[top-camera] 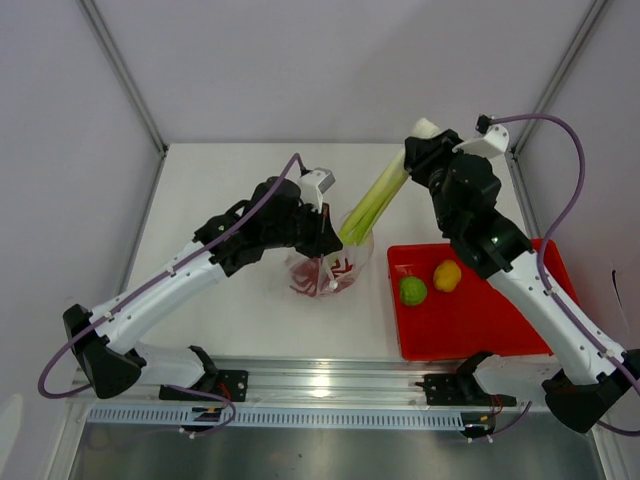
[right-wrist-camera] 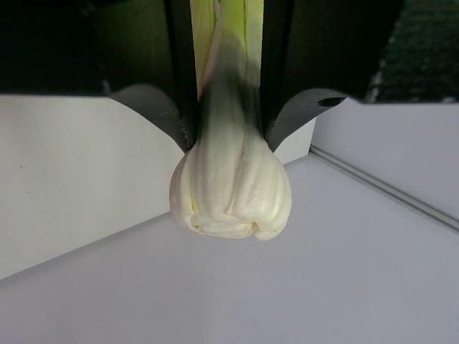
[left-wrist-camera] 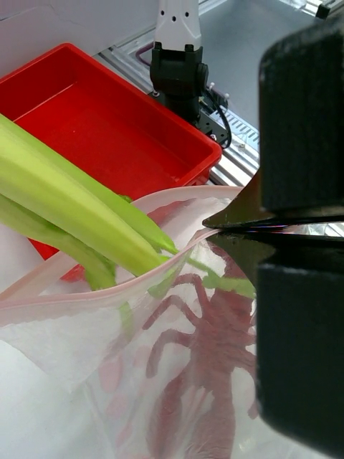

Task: Place the food in the zip-top bag and seal the zipper
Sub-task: Place the fake vegetable in the zipper food storage bag.

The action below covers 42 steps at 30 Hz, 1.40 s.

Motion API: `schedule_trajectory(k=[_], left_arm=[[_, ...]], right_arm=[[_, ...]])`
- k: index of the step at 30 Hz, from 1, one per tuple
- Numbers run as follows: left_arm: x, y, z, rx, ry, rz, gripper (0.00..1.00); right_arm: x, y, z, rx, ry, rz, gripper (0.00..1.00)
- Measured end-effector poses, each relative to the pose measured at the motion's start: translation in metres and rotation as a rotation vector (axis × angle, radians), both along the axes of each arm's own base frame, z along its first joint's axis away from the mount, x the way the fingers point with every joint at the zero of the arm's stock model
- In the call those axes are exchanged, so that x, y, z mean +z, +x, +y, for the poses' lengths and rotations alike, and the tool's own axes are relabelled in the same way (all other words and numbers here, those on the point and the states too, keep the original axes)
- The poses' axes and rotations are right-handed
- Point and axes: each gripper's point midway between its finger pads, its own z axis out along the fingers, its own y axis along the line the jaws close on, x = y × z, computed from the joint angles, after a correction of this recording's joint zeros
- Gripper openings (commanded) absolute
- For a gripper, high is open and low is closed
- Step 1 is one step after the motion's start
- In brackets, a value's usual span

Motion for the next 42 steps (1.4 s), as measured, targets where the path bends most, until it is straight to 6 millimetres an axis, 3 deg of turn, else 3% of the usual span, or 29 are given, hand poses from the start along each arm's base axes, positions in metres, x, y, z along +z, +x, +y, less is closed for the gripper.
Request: schedule_trajectory(k=[10, 14, 20, 26, 33, 34, 35, 36, 40, 42], left_arm=[[0.006, -0.001, -0.002, 0.018, -0.028, 0.023, 0.0], [0.018, 0.001, -0.006, 0.022, -0.057, 0.023, 0.0], [0.034, 0.004, -0.015, 0.015, -0.1, 0.026, 0.01], [0.037, 0.009, -0.017, 0.024, -0.109, 0.034, 0.01], [0.038, 0.013, -0.012, 0.034, -0.124, 0.056, 0.01], [0.038, 0.013, -0.011, 0.034, -0.125, 0.06, 0.01], [0.038, 0.014, -0.011, 0.034, -0.125, 0.062, 0.01], [0.037, 0.014, -0.01, 0.034, -0.125, 0.065, 0.01], [0.038, 0.014, -0.008, 0.035, -0.13, 0.071, 0.0], [0.039, 0.012, -0.009, 0.03, -0.138, 0.079, 0.01]], right_arm=[[-0.051, -0.003, 0.015, -0.002, 0.011, 0.069, 0.0], [-0.067, -0.011, 0.02, 0.012, 0.02, 0.073, 0.0], [-0.074, -0.024, 0.034, 0.073, 0.025, 0.067, 0.0], [-0.08, -0.036, 0.056, 0.171, 0.011, 0.09, 0.0], [-0.097, -0.059, 0.084, 0.292, -0.089, 0.117, 0.16], [-0.102, -0.061, 0.086, 0.303, -0.109, 0.121, 0.16], [-0.107, -0.062, 0.087, 0.313, -0.129, 0.123, 0.04], [-0.115, -0.064, 0.086, 0.318, -0.151, 0.13, 0.0], [-0.141, -0.067, 0.077, 0.305, -0.219, 0.145, 0.0], [-0.144, -0.069, 0.069, 0.287, -0.235, 0.129, 0.0]])
